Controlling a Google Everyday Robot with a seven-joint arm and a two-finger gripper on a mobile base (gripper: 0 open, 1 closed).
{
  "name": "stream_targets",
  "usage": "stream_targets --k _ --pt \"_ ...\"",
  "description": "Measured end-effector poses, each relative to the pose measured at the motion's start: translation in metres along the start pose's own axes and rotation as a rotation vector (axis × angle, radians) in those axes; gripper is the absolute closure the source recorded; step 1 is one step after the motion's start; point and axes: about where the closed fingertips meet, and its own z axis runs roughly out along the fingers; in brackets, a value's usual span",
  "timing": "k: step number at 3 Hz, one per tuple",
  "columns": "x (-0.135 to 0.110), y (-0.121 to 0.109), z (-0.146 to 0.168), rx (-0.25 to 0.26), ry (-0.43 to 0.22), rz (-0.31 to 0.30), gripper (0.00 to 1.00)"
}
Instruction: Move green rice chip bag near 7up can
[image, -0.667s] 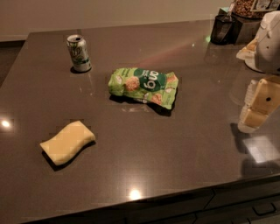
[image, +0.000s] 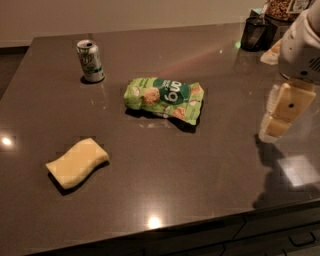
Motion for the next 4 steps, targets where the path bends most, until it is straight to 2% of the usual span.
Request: stream_targets --k 1,2,4 --pt "-0.019 -0.023 0.021 -0.002 -0.026 0.005 0.0" --pt "-0.048 -0.047 0.057 -0.019 -0.05 0.011 0.0" --pt "-0.093 -0.07 0.112 -0.041 -0.051 -0.007 0.0"
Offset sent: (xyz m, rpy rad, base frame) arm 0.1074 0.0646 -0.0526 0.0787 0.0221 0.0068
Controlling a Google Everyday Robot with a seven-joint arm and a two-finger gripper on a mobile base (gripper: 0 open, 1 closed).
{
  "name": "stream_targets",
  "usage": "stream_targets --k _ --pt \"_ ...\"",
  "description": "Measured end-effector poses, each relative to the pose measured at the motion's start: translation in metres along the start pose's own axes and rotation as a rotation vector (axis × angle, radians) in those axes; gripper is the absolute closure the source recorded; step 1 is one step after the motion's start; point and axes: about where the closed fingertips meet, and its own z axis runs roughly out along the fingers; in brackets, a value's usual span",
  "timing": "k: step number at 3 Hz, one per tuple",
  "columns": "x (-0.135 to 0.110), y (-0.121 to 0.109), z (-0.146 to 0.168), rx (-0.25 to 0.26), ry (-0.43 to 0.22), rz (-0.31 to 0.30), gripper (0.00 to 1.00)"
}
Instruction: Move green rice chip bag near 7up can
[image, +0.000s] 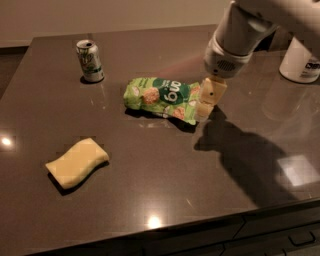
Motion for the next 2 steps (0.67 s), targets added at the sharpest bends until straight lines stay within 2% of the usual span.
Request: stream_targets --k 2 --pt "-0.05 -0.007 0.046 -0.071 -0.006 -0.038 0.0"
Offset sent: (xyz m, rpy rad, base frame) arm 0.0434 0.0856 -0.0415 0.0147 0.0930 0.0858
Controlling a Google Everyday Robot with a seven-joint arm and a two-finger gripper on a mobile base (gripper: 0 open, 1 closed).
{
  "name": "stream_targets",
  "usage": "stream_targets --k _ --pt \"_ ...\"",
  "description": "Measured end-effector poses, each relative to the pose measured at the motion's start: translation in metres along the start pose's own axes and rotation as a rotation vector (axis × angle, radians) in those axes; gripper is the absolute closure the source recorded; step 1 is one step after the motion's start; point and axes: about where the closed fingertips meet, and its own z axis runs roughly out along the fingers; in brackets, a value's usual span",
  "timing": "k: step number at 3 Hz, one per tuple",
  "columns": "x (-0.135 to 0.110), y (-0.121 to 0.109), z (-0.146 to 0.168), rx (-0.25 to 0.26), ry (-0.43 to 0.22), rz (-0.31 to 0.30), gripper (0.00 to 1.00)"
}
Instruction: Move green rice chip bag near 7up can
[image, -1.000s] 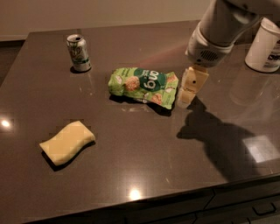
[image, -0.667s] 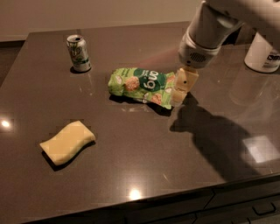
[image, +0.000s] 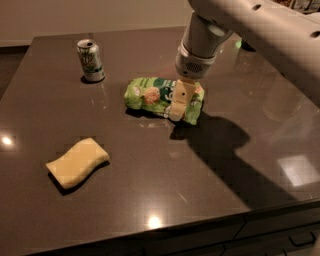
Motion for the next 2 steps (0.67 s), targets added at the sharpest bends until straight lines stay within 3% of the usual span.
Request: stream_targets --k 2 --pt "-0.034 -0.007 0.017 -0.049 0.019 -0.003 0.44"
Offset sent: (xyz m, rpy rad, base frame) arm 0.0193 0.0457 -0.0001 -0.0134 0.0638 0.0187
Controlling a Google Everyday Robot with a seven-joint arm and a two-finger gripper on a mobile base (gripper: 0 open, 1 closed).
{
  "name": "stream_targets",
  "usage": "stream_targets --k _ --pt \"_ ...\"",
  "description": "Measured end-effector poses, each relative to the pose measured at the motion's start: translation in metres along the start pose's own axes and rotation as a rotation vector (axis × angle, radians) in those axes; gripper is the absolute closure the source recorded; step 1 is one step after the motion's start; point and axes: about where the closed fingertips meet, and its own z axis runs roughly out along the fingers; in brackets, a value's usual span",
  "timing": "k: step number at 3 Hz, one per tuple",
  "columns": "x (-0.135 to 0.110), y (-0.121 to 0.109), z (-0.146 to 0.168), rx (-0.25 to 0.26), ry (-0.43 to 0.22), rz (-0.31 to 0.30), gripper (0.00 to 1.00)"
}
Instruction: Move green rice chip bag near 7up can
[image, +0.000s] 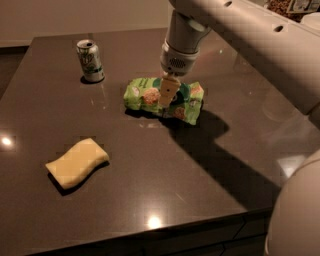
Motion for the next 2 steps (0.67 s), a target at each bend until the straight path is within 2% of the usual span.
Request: stream_targets --k 2 --pt "-0.031 -0.008 -0.008 -0.008 -0.015 -0.009 0.9"
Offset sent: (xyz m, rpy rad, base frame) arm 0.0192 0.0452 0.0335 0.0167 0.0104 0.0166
